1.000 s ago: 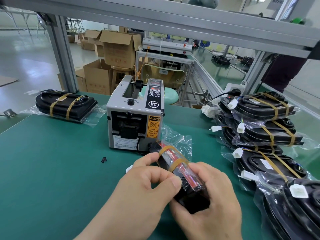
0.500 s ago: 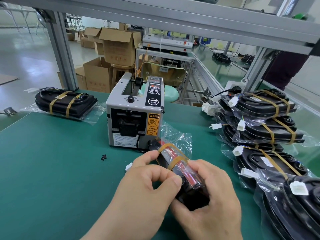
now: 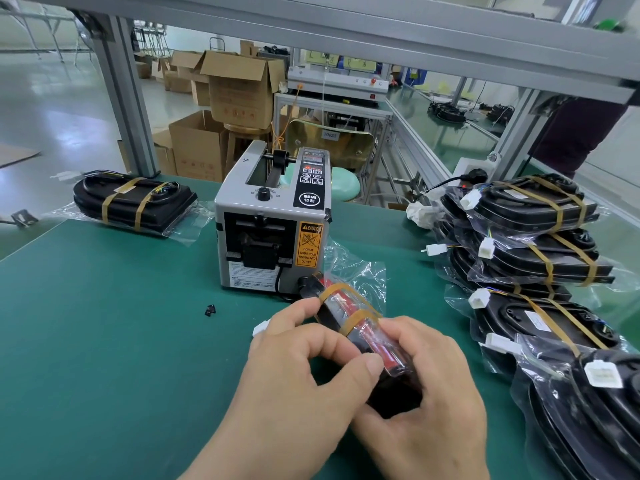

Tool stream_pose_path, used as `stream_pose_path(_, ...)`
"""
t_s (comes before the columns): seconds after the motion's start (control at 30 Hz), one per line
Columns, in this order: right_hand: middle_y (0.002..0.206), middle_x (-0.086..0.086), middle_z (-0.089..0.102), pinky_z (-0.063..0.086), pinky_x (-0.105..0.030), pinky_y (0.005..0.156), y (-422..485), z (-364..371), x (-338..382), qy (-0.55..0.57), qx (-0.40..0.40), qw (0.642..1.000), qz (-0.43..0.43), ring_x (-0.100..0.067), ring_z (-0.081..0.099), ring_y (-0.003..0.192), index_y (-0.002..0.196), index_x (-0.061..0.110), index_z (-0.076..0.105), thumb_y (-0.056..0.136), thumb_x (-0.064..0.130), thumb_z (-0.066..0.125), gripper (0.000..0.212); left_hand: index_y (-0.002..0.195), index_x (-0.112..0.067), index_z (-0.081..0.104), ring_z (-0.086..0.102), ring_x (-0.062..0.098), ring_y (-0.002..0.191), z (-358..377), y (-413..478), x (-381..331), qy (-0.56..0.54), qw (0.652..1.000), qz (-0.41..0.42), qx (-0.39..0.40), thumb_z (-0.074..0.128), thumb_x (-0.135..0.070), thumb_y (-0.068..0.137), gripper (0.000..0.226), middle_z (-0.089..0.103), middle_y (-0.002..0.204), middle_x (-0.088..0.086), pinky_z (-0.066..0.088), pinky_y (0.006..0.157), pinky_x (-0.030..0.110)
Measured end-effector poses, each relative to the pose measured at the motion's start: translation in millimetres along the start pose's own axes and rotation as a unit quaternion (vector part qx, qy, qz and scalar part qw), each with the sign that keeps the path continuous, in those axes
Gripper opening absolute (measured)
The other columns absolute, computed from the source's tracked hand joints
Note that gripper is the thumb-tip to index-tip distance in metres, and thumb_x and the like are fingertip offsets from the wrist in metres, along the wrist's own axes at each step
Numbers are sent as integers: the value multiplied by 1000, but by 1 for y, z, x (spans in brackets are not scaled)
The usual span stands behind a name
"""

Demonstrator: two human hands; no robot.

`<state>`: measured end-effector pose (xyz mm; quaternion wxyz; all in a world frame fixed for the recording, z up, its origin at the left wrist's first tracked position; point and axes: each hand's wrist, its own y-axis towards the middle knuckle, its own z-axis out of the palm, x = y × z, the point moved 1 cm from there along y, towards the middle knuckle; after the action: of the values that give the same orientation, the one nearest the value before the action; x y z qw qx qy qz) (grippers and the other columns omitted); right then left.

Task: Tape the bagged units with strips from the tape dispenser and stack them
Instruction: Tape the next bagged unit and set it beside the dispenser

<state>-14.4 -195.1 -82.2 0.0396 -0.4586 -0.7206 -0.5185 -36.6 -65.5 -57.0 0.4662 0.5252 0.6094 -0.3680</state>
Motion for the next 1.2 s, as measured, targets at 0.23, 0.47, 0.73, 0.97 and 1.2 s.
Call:
stream_pose_path(0.23, 99, 6, 66, 45, -14, 78, 2, 1, 3, 4, -12, 1000, 5, -10, 58, 87, 98, 11, 70, 60, 38, 70, 47, 96, -33, 56, 49, -12, 96, 6, 7, 14, -124, 987, -100, -32, 79, -65, 40, 69, 57, 105, -19, 37, 68, -1)
stream_pose_path(0.47, 100, 8, 65, 45, -15, 80, 3, -3, 0, -12, 5, 1000, -15, -9, 58, 88, 98, 11, 71, 46, 29, 85, 56, 95, -16, 62, 65, -2, 65, 17, 16, 10, -328, 929, -173, 6, 76, -24, 74, 27, 73, 78, -5, 47, 56, 14)
stream_pose_path(0.73, 97, 9, 66, 48, -20, 72, 4, -3, 4, 29, -15, 999, 22, -15, 63, 84, 97, 14, 71, 57, 29, 74, 43, 106, -39, 43, 58, -18, 88, 11, 12, 15, -147, 984, -88, 37, 76, -60, 20, 95, 58, 103, -24, 45, 72, 6)
stream_pose_path(0.97, 77, 16, 71, 46, -3, 65, 18, -35, -13, 161, -68, 971, 163, 2, 67, 71, 88, 29, 69, 41, 20, 74, 49, 97, -27, 64, 69, 3, 82, -26, 20, 13, -180, 978, 15, -107, 68, -61, 52, 57, 74, 90, -12, 53, 69, 18)
stream_pose_path(1.2, 71, 5, 73, 52, -12, 55, 28, -46, -26, 341, -55, 898, 274, -5, 68, 63, 76, 41, 75, 47, -1, 49, 58, 112, -35, 60, 58, 2, 112, -66, 55, 17, -214, 975, -12, -62, 81, -59, 56, 65, 67, 117, -15, 41, 96, 31)
